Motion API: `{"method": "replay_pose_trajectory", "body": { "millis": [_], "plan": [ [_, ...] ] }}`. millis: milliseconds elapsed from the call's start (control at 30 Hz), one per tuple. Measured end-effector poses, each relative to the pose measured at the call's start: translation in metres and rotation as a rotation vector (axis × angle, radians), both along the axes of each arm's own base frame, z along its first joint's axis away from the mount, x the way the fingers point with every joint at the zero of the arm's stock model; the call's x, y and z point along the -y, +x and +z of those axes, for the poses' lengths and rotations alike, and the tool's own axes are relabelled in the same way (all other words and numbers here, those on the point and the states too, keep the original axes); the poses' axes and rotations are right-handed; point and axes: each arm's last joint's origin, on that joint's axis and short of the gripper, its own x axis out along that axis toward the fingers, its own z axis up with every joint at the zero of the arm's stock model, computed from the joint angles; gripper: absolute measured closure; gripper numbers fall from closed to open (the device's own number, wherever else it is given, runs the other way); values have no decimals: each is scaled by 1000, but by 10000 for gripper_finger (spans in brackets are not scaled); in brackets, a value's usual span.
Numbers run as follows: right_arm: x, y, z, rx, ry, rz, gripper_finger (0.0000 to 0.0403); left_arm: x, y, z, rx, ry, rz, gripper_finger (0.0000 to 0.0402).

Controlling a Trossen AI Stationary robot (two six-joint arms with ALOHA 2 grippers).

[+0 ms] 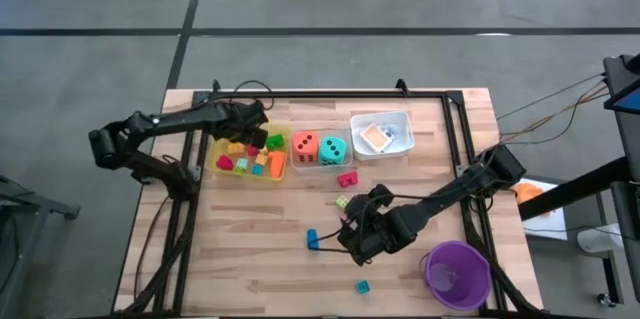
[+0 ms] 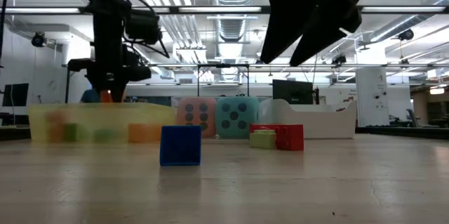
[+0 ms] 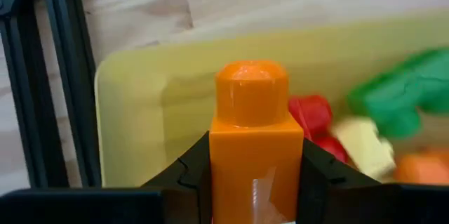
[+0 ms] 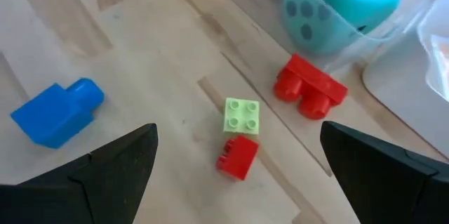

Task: Pick & Place Toys
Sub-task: Put the orange game piece into the yellow bin

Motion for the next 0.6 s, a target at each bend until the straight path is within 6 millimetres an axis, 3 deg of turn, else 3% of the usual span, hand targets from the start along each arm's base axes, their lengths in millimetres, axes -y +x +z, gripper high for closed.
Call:
{"method": "replay_pose_trajectory", "body": {
  "millis": [200, 600],
  "plan": [
    [1, 4, 6, -37, 33, 63, 8, -16, 6, -13, -3, 4, 16, 281],
    [-5, 0, 2, -51, 30, 86, 8, -21, 14, -40, -111, -48, -2, 281]
  ]
}}
